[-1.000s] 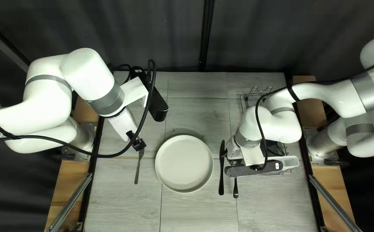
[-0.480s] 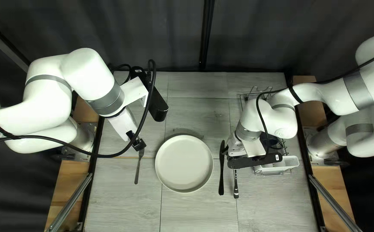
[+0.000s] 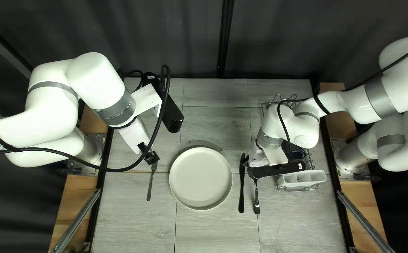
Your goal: Pick up and place plate onto table. Place down one fork to the left of the plate. Place spoon and knife to the right of the plate. Place cup above the knife and spoon
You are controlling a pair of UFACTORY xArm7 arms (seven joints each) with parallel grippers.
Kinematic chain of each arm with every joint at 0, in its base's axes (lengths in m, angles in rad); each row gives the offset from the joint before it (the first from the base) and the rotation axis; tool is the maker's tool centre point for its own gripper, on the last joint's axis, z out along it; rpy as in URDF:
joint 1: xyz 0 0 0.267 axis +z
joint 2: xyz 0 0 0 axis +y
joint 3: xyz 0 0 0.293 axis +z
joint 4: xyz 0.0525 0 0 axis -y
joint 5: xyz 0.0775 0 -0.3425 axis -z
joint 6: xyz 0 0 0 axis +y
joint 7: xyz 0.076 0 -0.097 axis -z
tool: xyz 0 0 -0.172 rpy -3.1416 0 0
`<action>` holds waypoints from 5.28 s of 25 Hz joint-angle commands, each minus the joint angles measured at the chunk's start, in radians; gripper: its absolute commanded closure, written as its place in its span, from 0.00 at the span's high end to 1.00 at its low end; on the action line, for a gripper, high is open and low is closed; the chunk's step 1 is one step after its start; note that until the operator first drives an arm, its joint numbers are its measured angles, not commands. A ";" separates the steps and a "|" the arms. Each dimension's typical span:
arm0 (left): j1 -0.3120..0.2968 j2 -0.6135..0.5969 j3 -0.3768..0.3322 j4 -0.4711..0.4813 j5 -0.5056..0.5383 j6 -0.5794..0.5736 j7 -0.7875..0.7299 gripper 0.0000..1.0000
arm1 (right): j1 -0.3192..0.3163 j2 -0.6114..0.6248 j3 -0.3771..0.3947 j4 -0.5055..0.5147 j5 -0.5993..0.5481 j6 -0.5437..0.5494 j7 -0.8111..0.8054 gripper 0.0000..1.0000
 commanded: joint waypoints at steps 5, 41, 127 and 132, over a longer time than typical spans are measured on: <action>0.000 0.000 0.000 0.000 0.000 0.000 0.000 1.00 | -0.016 0.027 -0.015 -0.031 0.013 -0.046 -0.040 1.00; 0.000 0.000 0.000 0.000 0.000 0.000 0.000 1.00 | -0.147 -0.506 0.024 -0.318 -0.558 0.269 0.406 1.00; 0.000 0.000 0.000 0.000 0.000 0.000 0.000 1.00 | 0.058 0.331 0.201 0.592 -1.050 0.289 1.112 1.00; 0.000 0.000 0.000 0.000 0.000 0.000 0.000 1.00 | 0.092 0.257 0.215 0.555 -1.005 0.308 1.304 1.00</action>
